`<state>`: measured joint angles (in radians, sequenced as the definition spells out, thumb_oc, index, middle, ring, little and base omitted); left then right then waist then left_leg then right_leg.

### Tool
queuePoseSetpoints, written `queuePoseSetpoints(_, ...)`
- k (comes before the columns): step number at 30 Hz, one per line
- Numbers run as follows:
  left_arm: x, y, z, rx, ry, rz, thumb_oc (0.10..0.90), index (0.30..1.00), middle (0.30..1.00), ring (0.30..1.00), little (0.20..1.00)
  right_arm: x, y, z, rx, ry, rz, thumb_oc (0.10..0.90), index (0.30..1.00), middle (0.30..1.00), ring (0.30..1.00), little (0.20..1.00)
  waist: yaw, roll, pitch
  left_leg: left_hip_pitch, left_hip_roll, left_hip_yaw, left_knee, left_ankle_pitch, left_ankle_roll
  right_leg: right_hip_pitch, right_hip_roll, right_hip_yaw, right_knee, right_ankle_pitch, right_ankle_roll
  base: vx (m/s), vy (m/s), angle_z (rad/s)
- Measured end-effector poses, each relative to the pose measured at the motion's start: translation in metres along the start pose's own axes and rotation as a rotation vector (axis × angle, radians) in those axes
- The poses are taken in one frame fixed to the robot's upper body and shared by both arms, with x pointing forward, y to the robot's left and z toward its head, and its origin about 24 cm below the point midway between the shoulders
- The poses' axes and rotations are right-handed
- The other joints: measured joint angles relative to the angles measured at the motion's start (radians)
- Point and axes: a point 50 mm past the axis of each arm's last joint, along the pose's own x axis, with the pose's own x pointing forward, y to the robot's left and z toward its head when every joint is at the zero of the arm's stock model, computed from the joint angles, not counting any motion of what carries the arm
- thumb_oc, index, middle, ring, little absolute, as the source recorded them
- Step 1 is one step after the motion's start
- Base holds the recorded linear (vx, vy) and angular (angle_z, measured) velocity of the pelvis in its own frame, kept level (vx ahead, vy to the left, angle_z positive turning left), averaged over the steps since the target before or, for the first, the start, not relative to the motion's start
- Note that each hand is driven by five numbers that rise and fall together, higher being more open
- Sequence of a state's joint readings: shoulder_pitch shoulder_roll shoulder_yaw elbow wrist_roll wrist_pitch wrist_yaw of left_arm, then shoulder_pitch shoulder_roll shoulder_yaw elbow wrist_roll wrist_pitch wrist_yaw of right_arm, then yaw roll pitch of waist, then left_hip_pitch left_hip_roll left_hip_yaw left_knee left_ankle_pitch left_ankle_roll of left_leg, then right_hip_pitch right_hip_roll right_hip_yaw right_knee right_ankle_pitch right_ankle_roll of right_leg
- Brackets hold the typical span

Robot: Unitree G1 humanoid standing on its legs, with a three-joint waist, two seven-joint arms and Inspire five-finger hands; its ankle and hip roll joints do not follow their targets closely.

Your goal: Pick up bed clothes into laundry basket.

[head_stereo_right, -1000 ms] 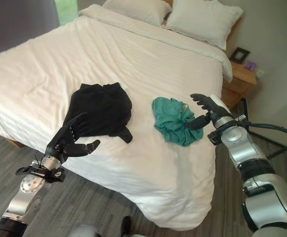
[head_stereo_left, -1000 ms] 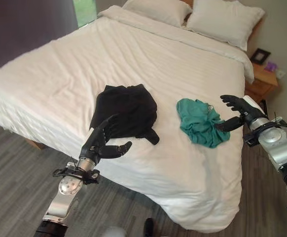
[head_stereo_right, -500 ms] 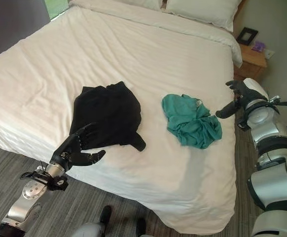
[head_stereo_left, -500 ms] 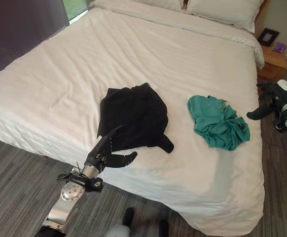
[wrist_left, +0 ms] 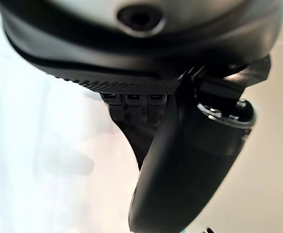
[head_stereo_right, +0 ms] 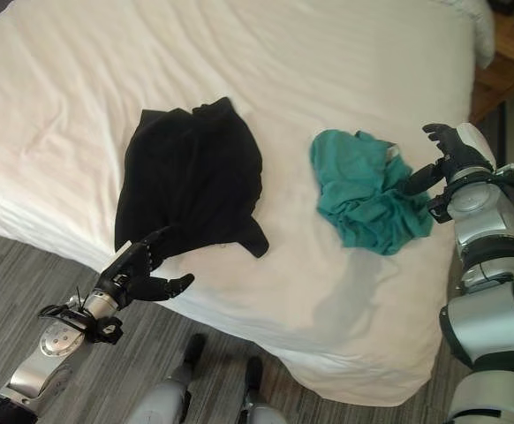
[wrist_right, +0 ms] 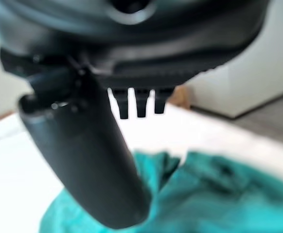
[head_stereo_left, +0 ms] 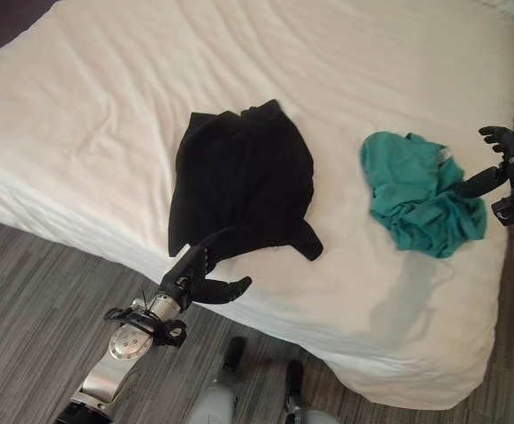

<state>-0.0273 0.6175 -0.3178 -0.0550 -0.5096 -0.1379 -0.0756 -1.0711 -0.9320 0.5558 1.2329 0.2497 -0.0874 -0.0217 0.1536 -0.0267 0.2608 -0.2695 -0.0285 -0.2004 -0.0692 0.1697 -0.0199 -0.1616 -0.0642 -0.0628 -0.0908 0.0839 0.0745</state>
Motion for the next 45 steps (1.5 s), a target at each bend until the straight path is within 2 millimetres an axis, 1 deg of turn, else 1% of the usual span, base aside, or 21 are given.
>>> queuePoseSetpoints(3,0.004,0.000,0.008,0.009,-0.034,-0.009,0.800,0.900,0.900,0.900,0.900,-0.004,0.027,-0.026,0.062,0.118,0.074,0.800,0.900,0.900,0.900,0.900,0.033,0.011,0.031,-0.017,0.004,-0.017,0.000,0.005,-0.007,-0.009,0.009,-0.017,0.000,0.001,-0.002,0.03,-0.009,0.16)
queuePoseSetpoints(4,0.004,0.001,0.010,0.011,-0.040,-0.004,0.800,0.900,0.900,0.900,0.900,-0.005,0.034,-0.028,0.090,0.108,0.049,0.800,0.900,0.900,0.900,0.900,0.034,0.009,0.046,-0.017,0.007,-0.023,0.000,0.006,-0.008,-0.009,0.011,-0.017,0.000,0.001,-0.002,0.06,-0.016,0.08)
queuePoseSetpoints(7,0.004,0.005,0.015,0.035,-0.048,-0.003,0.800,0.900,0.900,0.900,0.900,-0.010,0.039,-0.038,0.132,0.084,0.056,0.800,0.900,0.900,0.900,0.900,0.023,-0.001,0.055,-0.014,0.008,-0.032,0.000,0.005,-0.008,0.002,0.012,-0.035,0.000,-0.004,-0.004,0.06,-0.020,0.11)
queuePoseSetpoints(8,0.003,0.007,0.016,0.045,-0.049,-0.002,0.800,0.900,0.900,0.900,0.900,-0.012,0.044,-0.042,0.125,0.083,0.069,0.656,0.684,0.684,0.684,0.684,0.023,-0.002,0.055,-0.011,0.006,-0.033,0.000,0.005,-0.009,0.005,0.012,-0.043,0.000,-0.006,-0.002,0.08,-0.032,0.12)
queuePoseSetpoints(9,0.003,0.010,0.019,0.060,-0.049,0.003,0.800,0.900,0.900,0.900,0.900,-0.014,0.048,-0.045,0.133,0.084,0.074,0.400,0.300,0.300,0.300,0.300,0.022,-0.002,0.055,-0.003,0.007,-0.036,-0.001,0.005,-0.009,0.013,0.012,-0.044,0.000,-0.009,-0.001,0.07,-0.019,0.05)
queuePoseSetpoints(11,0.002,0.016,0.023,0.077,-0.056,0.015,0.800,0.900,0.900,0.900,0.900,-0.018,0.052,-0.054,0.152,0.092,0.077,0.400,0.300,0.300,0.300,0.300,0.020,-0.002,0.055,0.012,0.006,-0.043,-0.005,0.005,-0.009,0.029,0.013,-0.050,0.000,-0.014,-0.001,0.06,-0.013,0.14)
queuePoseSetpoints(15,-0.008,0.040,0.043,0.272,-0.044,0.020,0.800,0.900,0.900,0.900,0.900,-0.036,0.062,-0.071,0.060,0.042,0.134,0.400,0.300,0.300,0.300,0.300,0.004,-0.007,0.050,0.050,0.010,-0.063,-0.007,-0.008,-0.025,0.071,0.016,-0.066,0.000,-0.031,-0.008,0.07,-0.032,0.14)
queuePoseSetpoints(18,-0.011,0.062,0.065,0.443,-0.032,0.022,0.800,0.900,0.900,0.900,0.900,-0.060,0.083,-0.083,0.075,-0.007,0.214,0.400,0.300,0.300,0.300,0.300,-0.014,-0.019,0.025,0.067,0.017,-0.063,-0.007,-0.015,-0.032,0.085,0.021,-0.067,0.001,-0.036,-0.013,0.08,-0.062,-0.02)
queuePoseSetpoints(20,-0.007,0.070,0.085,0.566,-0.037,-0.016,0.800,0.900,0.900,0.900,0.900,-0.076,0.100,-0.095,0.131,0.011,0.267,0.400,0.300,0.300,0.300,0.300,-0.027,-0.019,0.002,0.078,0.016,-0.062,-0.005,-0.018,-0.036,0.100,0.025,-0.068,0.001,-0.040,-0.013,0.05,-0.086,-0.02)
queuePoseSetpoints(21,-0.002,0.072,0.097,0.634,-0.047,-0.039,0.800,0.900,0.900,0.900,0.900,-0.082,0.111,-0.099,0.153,0.023,0.294,0.400,0.300,0.300,0.300,0.300,-0.035,-0.019,-0.005,0.087,0.022,-0.062,-0.006,-0.020,-0.040,0.106,0.027,-0.067,0.000,-0.043,-0.017,0.06,-0.068,0.03)
queuePoseSetpoints(22,0.011,0.073,0.112,0.722,-0.053,-0.081,0.800,0.900,0.900,0.900,0.900,-0.088,0.119,-0.105,0.176,0.045,0.311,0.400,0.300,0.300,0.300,0.300,-0.031,-0.022,-0.018,0.094,0.020,-0.064,-0.007,-0.021,-0.040,0.114,0.031,-0.068,0.001,-0.045,-0.021,0.05,-0.044,-0.03)
queuePoseSetpoints(23,0.019,0.073,0.125,0.768,-0.075,-0.093,0.800,0.900,0.900,0.900,0.900,-0.091,0.127,-0.106,0.191,0.048,0.338,0.400,0.300,0.300,0.300,0.300,-0.042,-0.026,-0.033,0.097,0.029,-0.062,-0.007,-0.024,-0.045,0.115,0.032,-0.066,0.000,-0.047,-0.022,0.04,-0.027,-0.07)
queuePoseSetpoints(26,0.036,0.063,0.158,0.841,-0.181,-0.120,0.800,0.900,0.900,0.900,0.900,-0.103,0.145,-0.108,0.211,0.047,0.429,0.400,0.300,0.300,0.300,0.300,-0.072,-0.026,-0.072,0.100,0.029,-0.057,-0.008,-0.024,-0.045,0.114,0.037,-0.061,-0.003,-0.047,-0.022,0.04,0.009,-0.05)
queuePoseSetpoints(30,0.055,0.057,0.173,0.979,-0.166,-0.183,0.800,0.900,0.900,0.900,0.900,-0.116,0.163,-0.109,0.223,0.044,0.511,0.400,0.300,0.300,0.300,0.300,-0.107,-0.020,-0.113,0.109,0.032,-0.046,-0.009,-0.030,-0.052,0.118,0.042,-0.044,-0.007,-0.049,-0.024,0.04,0.026,-0.10)
queuePoseSetpoints(32,0.062,0.058,0.175,1.100,-0.132,-0.201,0.800,0.900,0.900,0.900,0.900,-0.119,0.168,-0.105,0.234,0.029,0.536,0.400,0.300,0.300,0.300,0.300,-0.122,-0.016,-0.125,0.111,0.034,-0.031,-0.008,-0.033,-0.055,0.113,0.042,-0.034,-0.001,-0.045,-0.028,0.04,0.033,-0.20)
queuePoseSetpoints(33,0.069,0.059,0.173,1.173,-0.104,-0.204,0.800,0.900,0.900,0.900,0.900,-0.123,0.171,-0.105,0.232,0.023,0.559,0.400,0.300,0.300,0.300,0.300,-0.116,-0.015,-0.133,0.112,0.034,-0.026,-0.008,-0.033,-0.055,0.113,0.042,-0.020,0.000,-0.044,-0.029,0.01,0.027,-0.27)
queuePoseSetpoints(36,0.075,0.073,0.162,1.300,-0.014,-0.171,0.800,0.900,0.900,0.900,0.900,-0.129,0.179,-0.099,0.237,-0.009,0.620,0.400,0.300,0.300,0.300,0.300,-0.151,-0.017,-0.142,0.113,0.037,-0.012,-0.009,-0.036,-0.056,0.103,0.042,-0.010,0.000,-0.040,-0.031,-0.02,0.043,-0.19)
queuePoseSetpoints(38,0.082,0.085,0.145,1.355,0.074,-0.143,0.800,0.900,0.900,0.900,0.900,-0.134,0.183,-0.097,0.243,-0.020,0.641,0.400,0.300,0.300,0.300,0.300,-0.160,-0.026,-0.149,0.111,0.040,0.007,-0.008,-0.045,-0.048,0.092,0.045,0.016,0.001,-0.037,-0.033,-0.04,0.006,-0.27)
queuePoseSetpoints(41,0.085,0.108,0.129,1.388,0.193,-0.068,0.800,0.900,0.900,0.900,0.900,-0.142,0.188,-0.092,0.250,-0.050,0.675,0.400,0.300,0.300,0.300,0.300,-0.170,-0.055,-0.154,0.086,0.046,0.031,-0.008,-0.046,-0.047,0.055,0.049,0.041,0.001,-0.028,-0.034,-0.05,-0.005,-0.26)
queuePoseSetpoints(44,0.082,0.129,0.119,1.396,0.294,0.016,0.800,0.900,0.900,0.900,0.900,-0.146,0.195,-0.086,0.264,-0.073,0.705,0.400,0.300,0.300,0.300,0.300,-0.195,-0.094,-0.148,0.069,0.050,0.038,-0.009,-0.045,-0.047,0.038,0.051,0.045,0.001,-0.022,-0.032,-0.04,0.009,-0.11)
queuePoseSetpoints(45,0.080,0.134,0.114,1.417,0.329,0.033,0.800,0.900,0.900,0.900,0.900,-0.149,0.198,-0.086,0.278,-0.070,0.711,0.400,0.300,0.300,0.300,0.300,-0.203,-0.114,-0.145,0.068,0.050,0.044,-0.009,-0.045,-0.047,0.031,0.051,0.050,0.001,-0.022,-0.031,-0.06,0.022,-0.11)
